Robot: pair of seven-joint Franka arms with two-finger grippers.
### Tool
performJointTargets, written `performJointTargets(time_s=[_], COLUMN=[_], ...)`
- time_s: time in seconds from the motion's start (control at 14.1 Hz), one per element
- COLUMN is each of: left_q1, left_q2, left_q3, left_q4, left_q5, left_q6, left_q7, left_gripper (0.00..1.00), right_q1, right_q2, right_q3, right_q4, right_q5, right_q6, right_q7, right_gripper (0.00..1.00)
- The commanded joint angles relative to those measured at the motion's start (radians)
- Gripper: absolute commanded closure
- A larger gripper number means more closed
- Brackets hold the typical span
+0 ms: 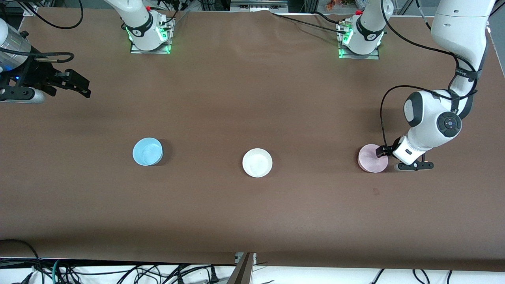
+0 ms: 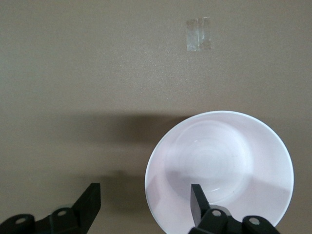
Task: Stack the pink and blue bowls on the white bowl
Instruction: 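Close the left gripper on the pink bowl rim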
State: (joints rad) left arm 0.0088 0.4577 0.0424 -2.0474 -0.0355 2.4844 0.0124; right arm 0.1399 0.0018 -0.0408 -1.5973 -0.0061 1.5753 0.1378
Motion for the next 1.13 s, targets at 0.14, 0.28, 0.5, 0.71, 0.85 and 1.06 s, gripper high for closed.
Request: performJointTargets(time_s=[0.14,0.28,0.5,0.71,0.85,1.06], left_q1=[-0.001,-0.003,-0.003,-0.003,-0.003,-0.003], left_q2=[0.002,0.002,0.002,0.001,0.001,-0.002], left_q3=[-0.003,-0.003,-0.003,-0.003,-0.003,-0.004], left_q4=[-0.011,-0.01,-0.005,-0.004,-0.005,-0.004], left_q5=[0.023,0.023,0.023,0.023,0.023,0.023], left_q6=[0.021,0.021,0.021,0.021,0.021,0.019], left_q7=[0.008,0.008,0.008,0.009,0.009,0.009], left_gripper=[0.33,0.41,0.56,0.62,0.65,0.7], right_q1=[0.0,0.0,0.0,0.0,0.0,0.0], right_q2=[0.003,0.003,0.003,0.003,0.003,0.003], right_q3=[0.001,0.001,0.001,0.001,0.001,0.001], right_q4=[0.019,0.019,0.019,0.019,0.019,0.019], right_q5=[-0.006,-0.006,-0.006,-0.006,-0.006,-0.006], right_q6=[-0.015,-0.015,-0.015,-0.015,-0.015,-0.015], right_q7=[-0.001,-0.001,-0.001,-0.001,-0.001,-0.001], right_gripper=[0.0,0.0,0.0,0.0,0.0,0.0])
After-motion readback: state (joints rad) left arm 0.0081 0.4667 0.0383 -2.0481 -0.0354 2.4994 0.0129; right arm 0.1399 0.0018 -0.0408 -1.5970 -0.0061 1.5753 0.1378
